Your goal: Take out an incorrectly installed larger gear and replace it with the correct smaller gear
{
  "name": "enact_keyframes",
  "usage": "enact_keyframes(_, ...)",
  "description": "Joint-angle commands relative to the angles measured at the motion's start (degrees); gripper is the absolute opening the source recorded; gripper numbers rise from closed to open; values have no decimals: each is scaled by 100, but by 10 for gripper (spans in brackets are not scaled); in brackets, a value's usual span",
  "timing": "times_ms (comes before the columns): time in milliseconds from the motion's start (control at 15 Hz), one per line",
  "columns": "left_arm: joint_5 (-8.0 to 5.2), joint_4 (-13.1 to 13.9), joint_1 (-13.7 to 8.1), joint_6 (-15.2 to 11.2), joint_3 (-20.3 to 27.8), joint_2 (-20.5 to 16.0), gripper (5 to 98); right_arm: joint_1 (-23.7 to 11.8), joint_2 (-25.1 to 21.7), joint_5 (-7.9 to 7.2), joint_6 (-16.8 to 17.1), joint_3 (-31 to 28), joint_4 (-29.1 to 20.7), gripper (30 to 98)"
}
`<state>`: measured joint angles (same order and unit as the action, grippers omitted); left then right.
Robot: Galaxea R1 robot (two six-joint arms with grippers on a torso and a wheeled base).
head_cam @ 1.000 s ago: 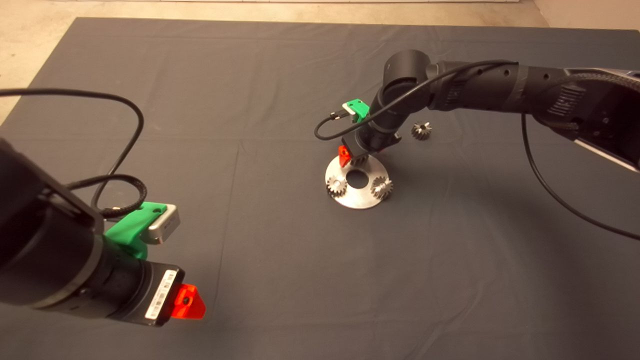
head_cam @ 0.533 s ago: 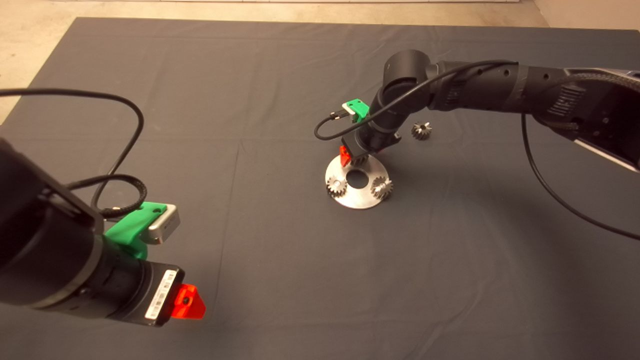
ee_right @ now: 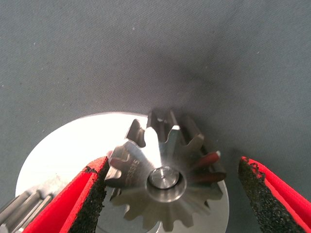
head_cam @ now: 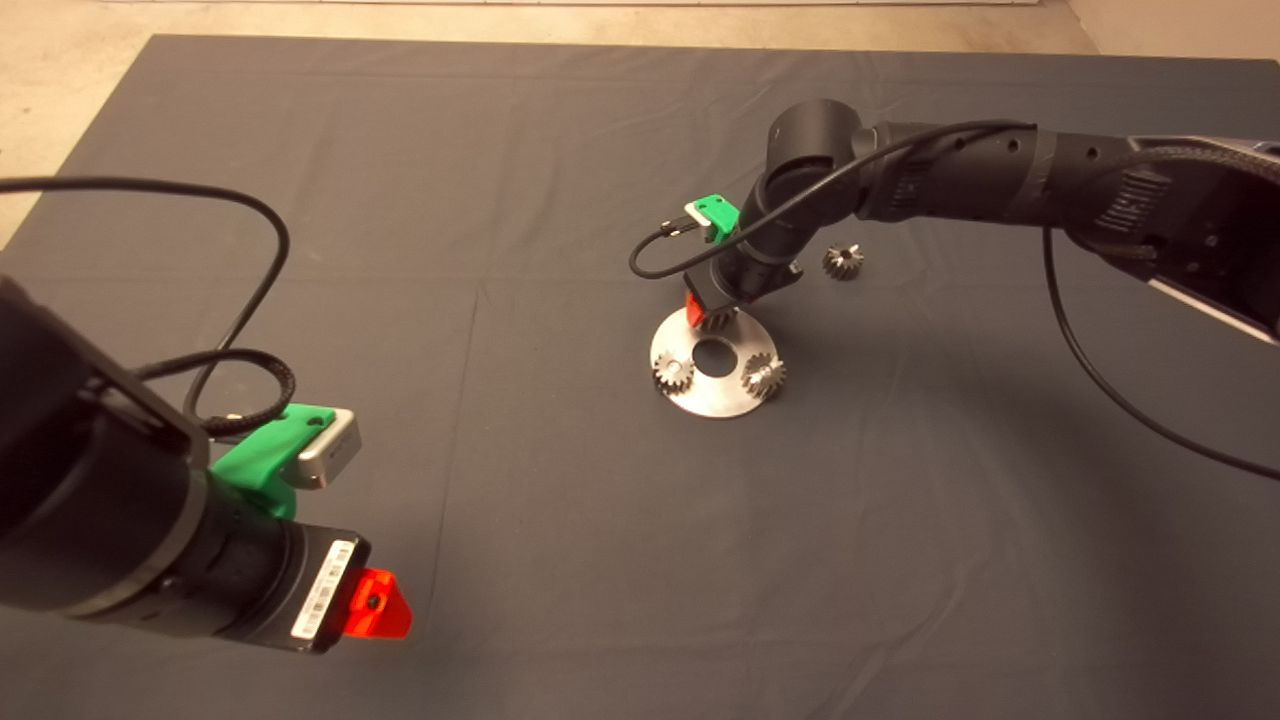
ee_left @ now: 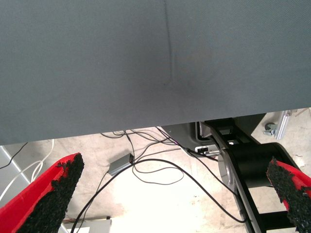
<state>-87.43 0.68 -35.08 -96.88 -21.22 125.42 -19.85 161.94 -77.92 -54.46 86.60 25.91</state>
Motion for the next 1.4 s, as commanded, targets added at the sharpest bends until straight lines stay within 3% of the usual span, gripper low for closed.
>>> enact_keyframes(0,-90,90,-25,-42,94,14,978,-151,18,23,14,-5,204,705)
enact_keyframes(133,-90,81,-25,-42,94,14,978,-151,18,40,23,-5,213,705)
enact_keyframes(333,-90,81,-25,-42,94,14,978,-148,9,225,14,-2,240,651)
enact_keyframes(933,-90,81,-25,-42,94,14,978,-143,-34,225,5,-5,240,523)
enact_keyframes(1333,-90,81,-25,-42,94,14,978,-143,12,225,23,-5,240,515)
